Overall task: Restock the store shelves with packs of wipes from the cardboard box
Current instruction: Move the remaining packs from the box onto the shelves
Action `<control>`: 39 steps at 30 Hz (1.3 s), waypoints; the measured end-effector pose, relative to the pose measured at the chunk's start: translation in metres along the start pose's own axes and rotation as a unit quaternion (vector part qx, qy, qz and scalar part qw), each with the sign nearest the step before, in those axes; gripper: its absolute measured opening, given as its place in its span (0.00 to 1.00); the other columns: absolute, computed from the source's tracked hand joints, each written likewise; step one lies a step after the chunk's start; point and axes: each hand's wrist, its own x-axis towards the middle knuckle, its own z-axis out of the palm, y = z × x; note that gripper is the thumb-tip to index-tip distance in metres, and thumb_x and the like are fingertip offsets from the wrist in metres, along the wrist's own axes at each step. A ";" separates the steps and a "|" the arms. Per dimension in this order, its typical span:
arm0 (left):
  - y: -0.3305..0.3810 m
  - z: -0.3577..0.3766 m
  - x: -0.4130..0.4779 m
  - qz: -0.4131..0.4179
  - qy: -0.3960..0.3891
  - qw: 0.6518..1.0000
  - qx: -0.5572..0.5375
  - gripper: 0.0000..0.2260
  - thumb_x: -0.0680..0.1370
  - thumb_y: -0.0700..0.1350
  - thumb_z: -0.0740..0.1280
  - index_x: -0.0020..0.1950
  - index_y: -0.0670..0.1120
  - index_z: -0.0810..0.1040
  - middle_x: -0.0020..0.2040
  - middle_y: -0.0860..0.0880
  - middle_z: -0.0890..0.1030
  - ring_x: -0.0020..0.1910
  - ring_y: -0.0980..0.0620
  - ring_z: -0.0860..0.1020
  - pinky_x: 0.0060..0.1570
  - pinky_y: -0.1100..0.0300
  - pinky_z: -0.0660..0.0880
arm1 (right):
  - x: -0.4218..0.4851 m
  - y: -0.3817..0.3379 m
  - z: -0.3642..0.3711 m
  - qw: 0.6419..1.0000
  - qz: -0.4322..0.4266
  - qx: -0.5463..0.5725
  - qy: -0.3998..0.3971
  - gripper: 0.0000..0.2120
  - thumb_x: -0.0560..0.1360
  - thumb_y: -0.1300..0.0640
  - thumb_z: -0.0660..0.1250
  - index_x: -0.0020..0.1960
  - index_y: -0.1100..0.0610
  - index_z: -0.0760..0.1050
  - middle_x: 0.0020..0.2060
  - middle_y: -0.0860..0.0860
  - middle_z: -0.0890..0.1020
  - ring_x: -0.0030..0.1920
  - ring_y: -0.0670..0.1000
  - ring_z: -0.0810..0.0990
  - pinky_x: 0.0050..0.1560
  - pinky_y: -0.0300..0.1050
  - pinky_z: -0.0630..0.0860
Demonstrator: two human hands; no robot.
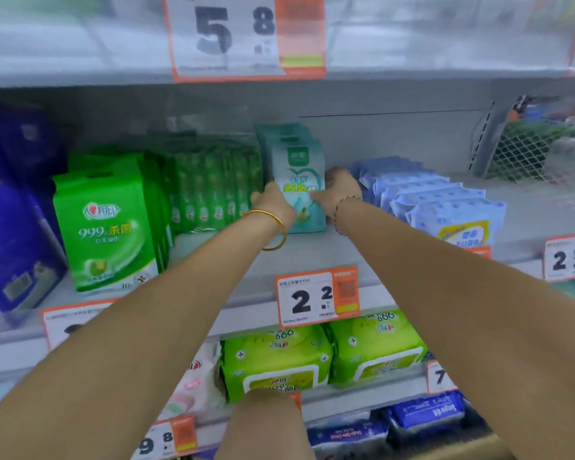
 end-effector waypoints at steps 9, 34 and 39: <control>-0.002 -0.006 0.002 -0.003 0.006 1.000 -0.025 0.21 0.77 0.38 0.62 0.67 0.36 0.58 0.62 0.38 0.72 0.60 0.42 0.74 0.46 0.57 0.67 | 0.019 -0.005 0.018 0.997 0.004 -0.081 0.007 0.20 0.75 0.61 0.66 0.64 0.64 0.67 0.60 0.60 0.76 0.60 0.59 0.75 0.54 0.46 0.73; -0.031 0.257 -0.228 0.199 -0.441 0.873 0.068 0.22 0.77 0.39 0.62 0.71 0.43 0.63 0.65 0.43 0.71 0.58 0.48 0.75 0.51 0.65 0.68 | -0.288 0.350 -0.140 0.873 0.327 -0.280 -0.228 0.11 0.76 0.58 0.63 0.56 0.63 0.73 0.54 0.61 0.78 0.56 0.58 0.77 0.51 0.47 0.72; -0.045 0.302 -0.229 0.265 -0.492 0.812 0.170 0.24 0.78 0.42 0.61 0.74 0.46 0.60 0.71 0.45 0.66 0.68 0.49 0.69 0.65 0.60 0.66 | -0.305 0.438 -0.139 0.805 0.422 -0.351 -0.223 0.13 0.77 0.58 0.63 0.60 0.62 0.68 0.58 0.60 0.74 0.60 0.59 0.74 0.52 0.49 0.73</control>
